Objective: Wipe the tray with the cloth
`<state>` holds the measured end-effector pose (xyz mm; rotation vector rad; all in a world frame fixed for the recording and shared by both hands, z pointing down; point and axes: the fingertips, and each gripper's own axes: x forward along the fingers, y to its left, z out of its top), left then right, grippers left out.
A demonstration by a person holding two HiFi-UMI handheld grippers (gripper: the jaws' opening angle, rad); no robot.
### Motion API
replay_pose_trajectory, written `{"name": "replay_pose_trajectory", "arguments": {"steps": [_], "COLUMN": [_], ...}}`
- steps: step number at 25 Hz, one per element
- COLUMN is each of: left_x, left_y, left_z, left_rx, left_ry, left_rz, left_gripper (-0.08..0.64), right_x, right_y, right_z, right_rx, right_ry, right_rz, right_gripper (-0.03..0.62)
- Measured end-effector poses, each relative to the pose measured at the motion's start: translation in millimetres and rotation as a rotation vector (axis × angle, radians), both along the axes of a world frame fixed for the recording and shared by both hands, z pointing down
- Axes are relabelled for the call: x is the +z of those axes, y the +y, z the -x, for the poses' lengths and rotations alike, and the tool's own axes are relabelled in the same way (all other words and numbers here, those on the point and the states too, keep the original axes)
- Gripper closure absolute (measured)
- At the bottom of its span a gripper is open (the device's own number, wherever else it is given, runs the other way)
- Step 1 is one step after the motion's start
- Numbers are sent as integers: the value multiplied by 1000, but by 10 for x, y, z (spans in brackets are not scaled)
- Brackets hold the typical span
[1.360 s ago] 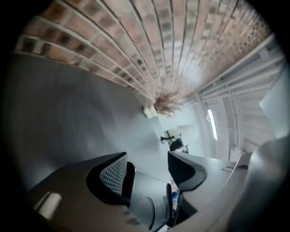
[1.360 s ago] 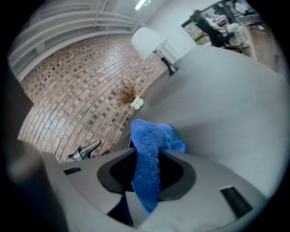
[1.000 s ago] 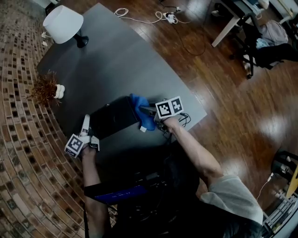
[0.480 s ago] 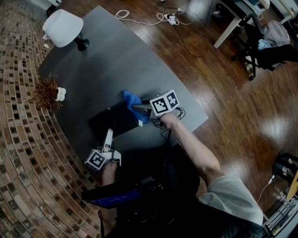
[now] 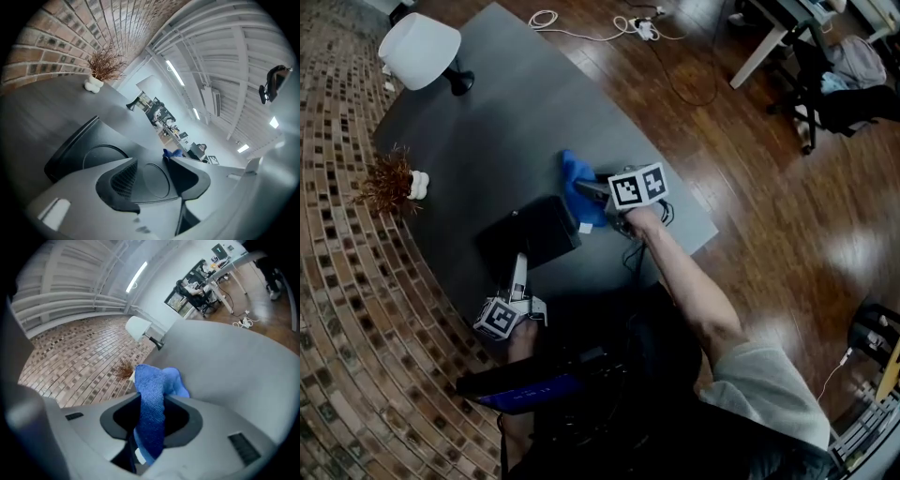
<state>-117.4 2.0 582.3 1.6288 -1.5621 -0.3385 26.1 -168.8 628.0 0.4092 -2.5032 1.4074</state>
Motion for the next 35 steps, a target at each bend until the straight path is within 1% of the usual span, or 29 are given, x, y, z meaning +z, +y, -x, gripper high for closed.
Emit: {"name": "replay_pose_trajectory", "arguments": {"steps": [1,3,4,5,7,9,10,12,13,14,15,16,18,19,20,21,22,23,24,25,26,27,29,31,32,33,34,35], "left_x": [3,16,18,17,23,45,55,49,27,-2,-37,-64,-63,-26,34,102,164,208,229,229,216,204,213,248,259,259,244,216], "left_y": [6,27,37,43,49,66,76,75,83,117,181,274,486,575,638,667,668,651,628,607,595,590,588,544,493,408,283,129], "left_z": [3,22,29,31,33,36,38,19,3,3,23,49,68,70,81,105,143,191,237,275,305,334,451,684,824,960,1068,1127], "left_rx": [-6,-18,-22,-25,-31,-50,-62,-81,-94,-118,-161,-218,-337,-388,-437,-489,-544,-595,-636,-664,-681,-690,-706,-732,-727,-689,-610,-502], "left_ry": [-1,-3,-5,-7,-20,-34,-37,-7,29,71,116,167,295,364,434,504,566,609,629,631,620,604,572,529,497,451,390,324], "left_rz": [-1,-1,-1,0,0,2,0,-17,-27,-36,-42,-45,-45,-44,-45,-55,-74,-100,-125,-146,-160,-169,-171,-161,-154,-149,-141,-124], "left_gripper": [363,368,368,368,368,373,373,373,373,370,368,368,364,351,315,278,238,235,206,181,189,172,153,149,147,147,147,150], "right_x": [57,231,305,349,366,366,368,367,355,316,238,124,-153,-269,-341,-355,-309,-210,-76,64,174,235,234,195,184,180,180,184], "right_y": [-81,13,136,276,610,1082,1367,1894,2005,1941,1711,1366,571,238,-5,-154,-214,-192,-105,20,148,245,367,555,714,907,1103,1269], "right_z": [153,388,430,415,261,37,-87,-330,-419,-461,-448,-385,-122,74,301,541,768,957,1090,1168,1199,1196,1106,949,860,775,700,641], "right_rx": [-28,-130,-170,-189,-204,-254,-310,-480,-544,-558,-521,-454,-322,-291,-295,-334,-402,-492,-592,-684,-750,-780,-766,-725,-697,-660,-604,-525], "right_ry": [15,66,89,100,96,91,95,124,150,173,184,183,174,174,179,192,218,258,305,347,370,369,323,262,229,195,162,129], "right_rz": [-1,13,21,30,62,106,134,168,153,115,64,4,-149,-225,-285,-326,-353,-369,-377,-377,-364,-334,-236,-128,-76,-23,30,83], "right_gripper": [465,463,463,463,463,463,463,463,463,463,463,463,463,463,463,463,463,463,463,463,463,463,465,465,466,466,466,466]}}
